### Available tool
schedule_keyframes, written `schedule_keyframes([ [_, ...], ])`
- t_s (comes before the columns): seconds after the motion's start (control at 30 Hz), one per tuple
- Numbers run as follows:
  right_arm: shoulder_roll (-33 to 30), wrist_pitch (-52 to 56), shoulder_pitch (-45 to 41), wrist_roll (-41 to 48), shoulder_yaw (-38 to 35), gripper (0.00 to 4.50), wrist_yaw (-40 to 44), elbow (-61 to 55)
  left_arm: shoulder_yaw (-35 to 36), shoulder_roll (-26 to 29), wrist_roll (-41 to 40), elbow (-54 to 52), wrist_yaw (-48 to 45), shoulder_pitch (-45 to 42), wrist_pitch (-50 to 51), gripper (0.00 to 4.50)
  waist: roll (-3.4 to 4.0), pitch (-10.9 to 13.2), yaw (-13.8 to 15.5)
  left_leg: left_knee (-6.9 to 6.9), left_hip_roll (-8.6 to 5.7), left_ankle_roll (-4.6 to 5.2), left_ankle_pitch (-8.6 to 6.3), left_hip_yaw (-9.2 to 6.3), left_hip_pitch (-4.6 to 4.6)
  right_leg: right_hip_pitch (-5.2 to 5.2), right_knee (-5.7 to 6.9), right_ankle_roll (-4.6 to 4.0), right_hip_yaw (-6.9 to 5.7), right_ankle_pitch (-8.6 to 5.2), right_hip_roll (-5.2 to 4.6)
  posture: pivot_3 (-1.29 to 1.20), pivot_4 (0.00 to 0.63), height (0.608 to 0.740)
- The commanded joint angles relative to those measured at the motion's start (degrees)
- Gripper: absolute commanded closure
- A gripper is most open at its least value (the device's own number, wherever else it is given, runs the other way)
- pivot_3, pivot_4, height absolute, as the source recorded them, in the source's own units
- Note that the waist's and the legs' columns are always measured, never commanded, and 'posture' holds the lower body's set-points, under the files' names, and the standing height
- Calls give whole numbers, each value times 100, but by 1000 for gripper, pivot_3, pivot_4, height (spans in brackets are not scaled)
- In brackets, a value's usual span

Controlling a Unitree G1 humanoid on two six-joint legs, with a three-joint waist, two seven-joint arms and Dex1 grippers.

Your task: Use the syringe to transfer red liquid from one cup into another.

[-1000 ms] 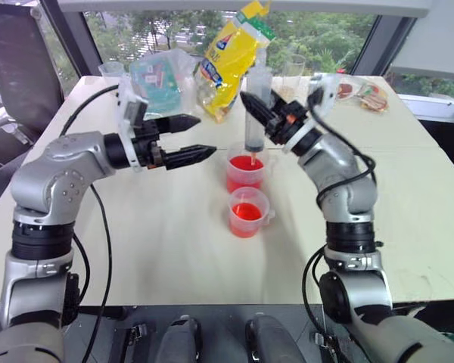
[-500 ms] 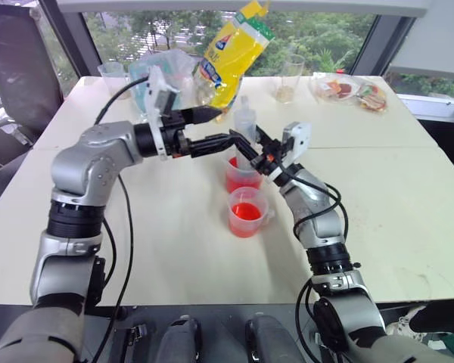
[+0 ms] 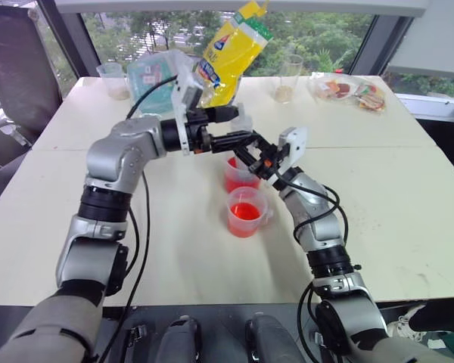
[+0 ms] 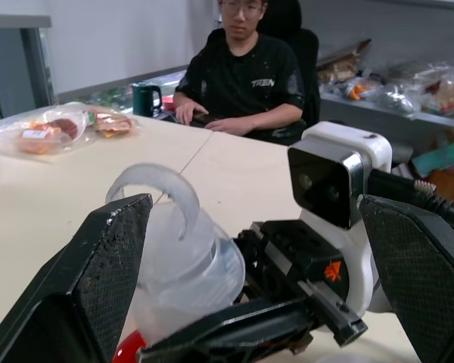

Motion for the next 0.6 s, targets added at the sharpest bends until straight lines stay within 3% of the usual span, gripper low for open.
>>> schedule_keyframes([
  [0.03,-14,-82,-57,-18,50,3086,19,-90,1,-116,70,86,-57,-203,-114,520,0,0,0,0,0,0,0,0,0,0,0,0,0,0,0,0,150,740],
  [0.1,-25,-71,-60,-16,53,3086,25,-90,38,-188,95,211,-30,-254,-150,1247,0,0,-1,1,0,0,0,0,0,0,0,0,0,0,0,0,150,740],
  [0.33,-70,11,-12,3,102,3086,116,-108,154,-311,199,433,-15,-397,-264,4486,0,0,2,1,0,0,0,0,1,0,1,0,0,0,0,0,150,740],
  [0.6,-150,281,15,39,204,3086,330,-41,343,-288,332,476,66,-711,-497,4486,0,0,0,1,0,-1,0,0,1,0,1,0,0,0,0,0,150,740],
])
